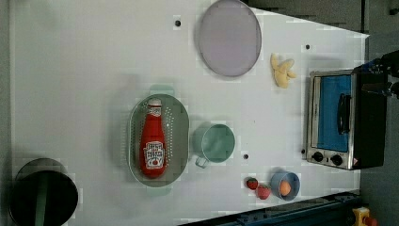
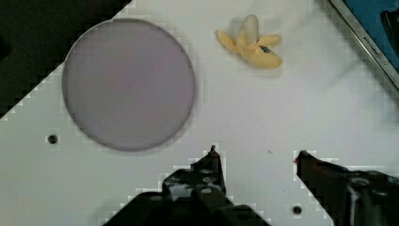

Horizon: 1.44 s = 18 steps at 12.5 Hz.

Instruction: Pick ketchup from strainer and place it on the table

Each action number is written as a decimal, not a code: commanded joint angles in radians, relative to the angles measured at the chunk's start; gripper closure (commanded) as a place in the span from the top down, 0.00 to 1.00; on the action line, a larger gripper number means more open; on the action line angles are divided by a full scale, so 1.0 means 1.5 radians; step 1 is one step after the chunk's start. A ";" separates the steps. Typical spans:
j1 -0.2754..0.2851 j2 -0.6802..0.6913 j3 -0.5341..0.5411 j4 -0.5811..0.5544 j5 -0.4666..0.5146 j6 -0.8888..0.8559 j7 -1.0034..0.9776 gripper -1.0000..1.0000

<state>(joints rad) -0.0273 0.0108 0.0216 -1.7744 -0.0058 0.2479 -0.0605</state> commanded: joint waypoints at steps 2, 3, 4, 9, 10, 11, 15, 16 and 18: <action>-0.086 -0.191 0.033 -0.193 0.024 -0.010 -0.020 0.91; -0.083 -0.189 0.039 -0.193 0.025 -0.005 -0.020 1.00; -0.079 -0.185 0.052 -0.193 0.025 0.004 -0.021 1.00; -0.055 -0.145 0.189 -0.192 0.025 0.056 -0.021 1.00; -0.054 -0.135 0.227 -0.193 0.025 0.069 -0.021 1.00; -0.053 -0.124 0.266 -0.193 0.025 0.082 -0.021 1.00; -0.051 -0.074 0.390 -0.194 0.023 0.183 -0.020 1.00; -0.051 -0.058 0.417 -0.194 0.023 0.205 -0.020 1.00; -0.050 -0.019 0.467 -0.198 0.023 0.238 -0.020 1.00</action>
<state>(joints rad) -0.0812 -0.0120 0.7490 -2.0781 0.0339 0.5757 -0.0699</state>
